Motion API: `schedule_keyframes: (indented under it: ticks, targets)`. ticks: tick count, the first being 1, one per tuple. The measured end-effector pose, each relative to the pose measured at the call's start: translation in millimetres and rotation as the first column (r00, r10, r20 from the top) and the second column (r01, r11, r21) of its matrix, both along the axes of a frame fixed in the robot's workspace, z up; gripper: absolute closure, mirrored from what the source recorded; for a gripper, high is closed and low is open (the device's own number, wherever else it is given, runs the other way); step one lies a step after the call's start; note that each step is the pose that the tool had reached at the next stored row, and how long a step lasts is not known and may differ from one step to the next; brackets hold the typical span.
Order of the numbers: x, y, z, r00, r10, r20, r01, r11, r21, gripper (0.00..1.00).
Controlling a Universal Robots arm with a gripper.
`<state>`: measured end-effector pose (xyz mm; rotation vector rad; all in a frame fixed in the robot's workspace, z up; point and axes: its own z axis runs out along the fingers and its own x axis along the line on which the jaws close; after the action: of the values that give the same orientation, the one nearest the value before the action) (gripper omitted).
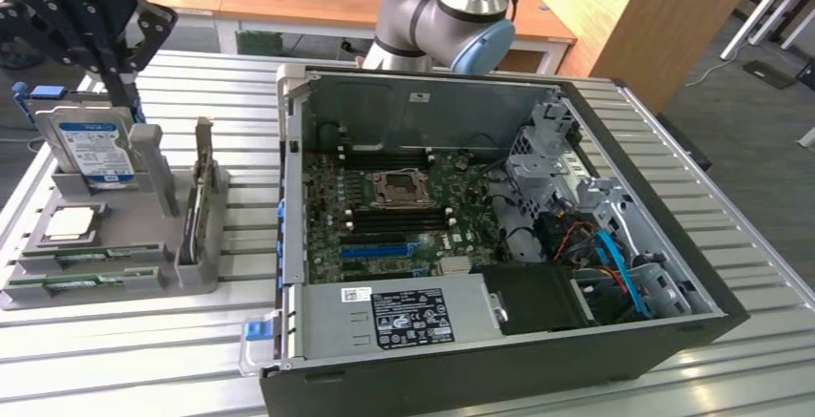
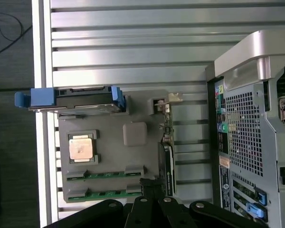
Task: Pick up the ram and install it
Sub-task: 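Reach for the ram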
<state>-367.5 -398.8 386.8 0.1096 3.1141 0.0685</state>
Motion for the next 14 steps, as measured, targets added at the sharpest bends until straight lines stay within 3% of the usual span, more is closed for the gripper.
schedule_keyframes:
  ticks: [14]
  targets:
    - [-14.7,0.0,-1.1,1.0,0.001,-0.0005,-0.001,1.0,0.0,0.89]
